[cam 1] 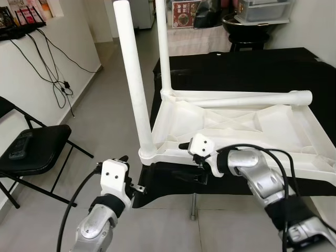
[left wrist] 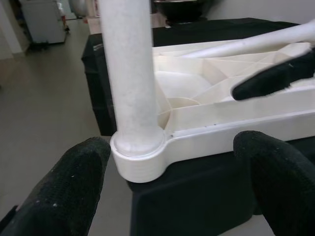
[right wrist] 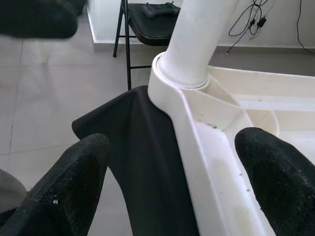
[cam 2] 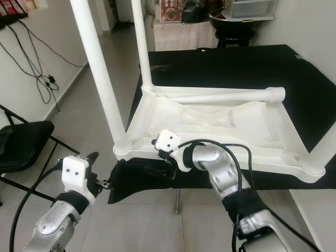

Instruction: Building children table

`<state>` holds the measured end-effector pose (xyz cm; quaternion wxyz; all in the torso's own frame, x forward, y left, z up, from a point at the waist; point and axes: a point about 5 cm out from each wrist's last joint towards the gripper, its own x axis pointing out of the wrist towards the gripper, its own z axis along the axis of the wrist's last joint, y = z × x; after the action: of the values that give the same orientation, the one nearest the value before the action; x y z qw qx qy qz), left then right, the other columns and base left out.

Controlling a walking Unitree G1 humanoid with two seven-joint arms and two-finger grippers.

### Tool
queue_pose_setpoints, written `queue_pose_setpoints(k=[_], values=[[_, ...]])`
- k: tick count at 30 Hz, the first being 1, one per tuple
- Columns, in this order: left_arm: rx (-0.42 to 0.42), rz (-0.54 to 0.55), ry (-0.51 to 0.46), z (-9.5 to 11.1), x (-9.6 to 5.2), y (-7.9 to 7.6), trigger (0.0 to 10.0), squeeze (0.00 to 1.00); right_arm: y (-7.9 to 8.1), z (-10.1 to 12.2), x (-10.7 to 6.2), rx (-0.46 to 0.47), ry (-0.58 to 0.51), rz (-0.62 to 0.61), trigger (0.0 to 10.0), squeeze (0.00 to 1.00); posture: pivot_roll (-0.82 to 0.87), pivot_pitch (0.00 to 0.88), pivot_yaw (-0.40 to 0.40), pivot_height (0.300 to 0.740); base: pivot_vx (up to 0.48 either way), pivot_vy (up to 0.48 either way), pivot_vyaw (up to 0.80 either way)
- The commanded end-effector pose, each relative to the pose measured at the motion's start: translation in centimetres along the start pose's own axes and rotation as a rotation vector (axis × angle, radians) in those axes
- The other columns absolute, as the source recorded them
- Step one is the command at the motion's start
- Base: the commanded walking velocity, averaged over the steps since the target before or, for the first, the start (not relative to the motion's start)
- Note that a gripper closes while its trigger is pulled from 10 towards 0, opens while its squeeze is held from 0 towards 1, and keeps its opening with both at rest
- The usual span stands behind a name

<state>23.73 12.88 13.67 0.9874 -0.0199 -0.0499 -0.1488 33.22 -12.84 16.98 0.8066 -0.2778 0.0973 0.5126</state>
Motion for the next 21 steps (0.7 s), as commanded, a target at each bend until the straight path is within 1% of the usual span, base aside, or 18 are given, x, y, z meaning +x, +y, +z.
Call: queue_pose_setpoints(k=[1, 2, 4, 5, 6, 7, 8, 9, 10, 12, 15, 17, 18, 19, 21], values=[[0.027, -0.004, 0.011, 0.0, -0.3, 0.1, 10.0, 0.0, -0.1, 0.7, 0.1, 0.005, -0.01, 0.022, 10.0, 0.0, -0.12, 0.08, 0.053, 0.74, 0.0, 0.0, 0.0], [0.02, -0.012, 0.021, -0.1, -0.7, -0.1, 10.0, 0.0, -0.5, 1.5, -0.1, 0.011, 0.006, 0.072, 10.0, 0.0, -0.11, 0.091, 0.056, 0.74, 0.0, 0.0, 0.0], [0.02, -0.012, 0.021, -0.1, -0.7, -0.1, 10.0, 0.0, -0.5, 1.5, -0.1, 0.011, 0.006, 0.072, 10.0, 0.0, -0.11, 0.091, 0.056, 0.74, 0.0, 0.0, 0.0], [0.018, -0.028, 0.034, -0.2, -1.1, -0.4, 10.0, 0.0, -0.6, 1.9, -0.5, 0.004, 0.045, 0.144, 10.0, 0.0, -0.1, 0.096, 0.057, 0.74, 0.0, 0.0, 0.0], [0.018, -0.028, 0.034, -0.2, -1.1, -0.4, 10.0, 0.0, -0.6, 1.9, -0.5, 0.004, 0.045, 0.144, 10.0, 0.0, -0.1, 0.096, 0.057, 0.74, 0.0, 0.0, 0.0], [0.039, -0.04, 0.042, -0.2, -1.4, -0.6, 10.0, 0.0, -0.8, 1.9, -0.7, -0.009, 0.102, 0.199, 10.0, 0.0, -0.09, 0.101, 0.051, 0.74, 0.0, 0.0, 0.0], [0.039, -0.04, 0.042, -0.2, -1.4, -0.6, 10.0, 0.0, -0.8, 1.9, -0.7, -0.009, 0.102, 0.199, 10.0, 0.0, -0.09, 0.101, 0.051, 0.74, 0.0, 0.0, 0.0], [0.057, -0.047, 0.047, -0.2, -1.7, -0.8, 10.0, 0.0, -0.9, 1.7, -0.9, -0.027, 0.156, 0.236, 10.0, 0.0, -0.08, 0.103, 0.049, 0.74, 0.0, 0.0, 0.0], [0.057, -0.047, 0.047, -0.2, -1.7, -0.8, 10.0, 0.0, -0.9, 1.7, -0.9, -0.027, 0.156, 0.236, 10.0, 0.0, -0.08, 0.103, 0.049, 0.74, 0.0, 0.0, 0.0], [0.076, -0.042, 0.048, -0.2, -1.9, -1.0, 10.0, 0.0, -1.8, 1.2, -0.7, -0.038, 0.234, 0.228, 10.0, 0.0, -0.07, 0.11, 0.037, 0.74, 0.0, 0.0, 0.0], [0.076, -0.042, 0.048, -0.2, -1.9, -1.0, 10.0, 0.0, -1.8, 1.2, -0.7, -0.038, 0.234, 0.228, 10.0, 0.0, -0.07, 0.11, 0.037, 0.74, 0.0, 0.0, 0.0], [0.082, -0.036, 0.049, -0.3, -2.1, -1.2, 10.0, 0.0, -3.0, 0.3, -0.4, -0.03, 0.334, 0.158, 10.0, 0.0, -0.06, 0.114, 0.032, 0.74, 0.0, 0.0, 0.0], [0.082, -0.036, 0.049, -0.3, -2.1, -1.2, 10.0, 0.0, -3.0, 0.3, -0.4, -0.03, 0.334, 0.158, 10.0, 0.0, -0.06, 0.114, 0.032, 0.74, 0.0, 0.0, 0.0], [0.083, -0.035, 0.05, -0.3, -2.2, -1.3, 10.0, 0.0, -3.5, 0.1, -0.4, -0.014, 0.367, 0.131, 10.0, 0.0, -0.05, 0.116, 0.031, 0.74, 0.0, 0.0, 0.0], [0.083, -0.035, 0.05, -0.3, -2.2, -1.3, 10.0, 0.0, -3.5, 0.1, -0.4, -0.014, 0.367, 0.131, 10.0, 0.0, -0.05, 0.116, 0.031, 0.74, 0.0, 0.0, 0.0]])
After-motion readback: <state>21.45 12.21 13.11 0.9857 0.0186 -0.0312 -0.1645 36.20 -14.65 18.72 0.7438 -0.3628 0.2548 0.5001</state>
